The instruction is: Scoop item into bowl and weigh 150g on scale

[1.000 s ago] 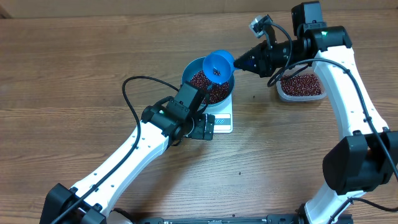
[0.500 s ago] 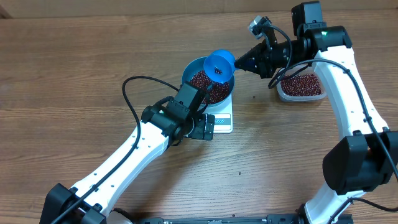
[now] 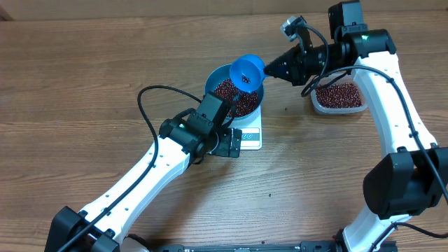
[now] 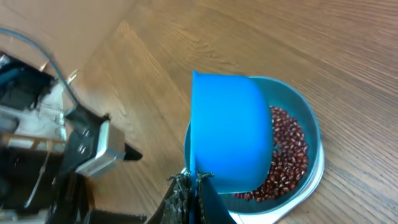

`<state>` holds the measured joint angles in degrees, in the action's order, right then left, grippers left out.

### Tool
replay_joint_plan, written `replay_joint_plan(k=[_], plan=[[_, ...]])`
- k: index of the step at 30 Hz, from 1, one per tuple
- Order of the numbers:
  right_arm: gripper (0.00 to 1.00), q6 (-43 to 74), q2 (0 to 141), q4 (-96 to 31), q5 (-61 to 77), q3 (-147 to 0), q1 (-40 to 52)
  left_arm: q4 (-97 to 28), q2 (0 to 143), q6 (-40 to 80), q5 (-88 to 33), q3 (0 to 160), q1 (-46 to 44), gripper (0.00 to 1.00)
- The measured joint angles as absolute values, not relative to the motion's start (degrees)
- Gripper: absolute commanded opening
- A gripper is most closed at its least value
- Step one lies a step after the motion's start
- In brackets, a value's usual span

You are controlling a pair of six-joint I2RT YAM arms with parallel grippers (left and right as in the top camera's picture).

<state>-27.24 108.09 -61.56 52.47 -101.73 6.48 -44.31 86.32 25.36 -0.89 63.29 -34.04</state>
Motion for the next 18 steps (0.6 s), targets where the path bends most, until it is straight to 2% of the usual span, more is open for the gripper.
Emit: replay_joint_plan(k=[9,18], plan=[[0.04,-11.9,108.1,-58.3,41.4,-104.7,12.2,-44.3,86.3,25.4,-0.9,63.3,-34.0,1.00],[0.04,-8.5,108.0,-58.8,20.0,-106.4,23.0,-44.3,86.3,25.4,-0.9,63.3,-34.0,1.00]])
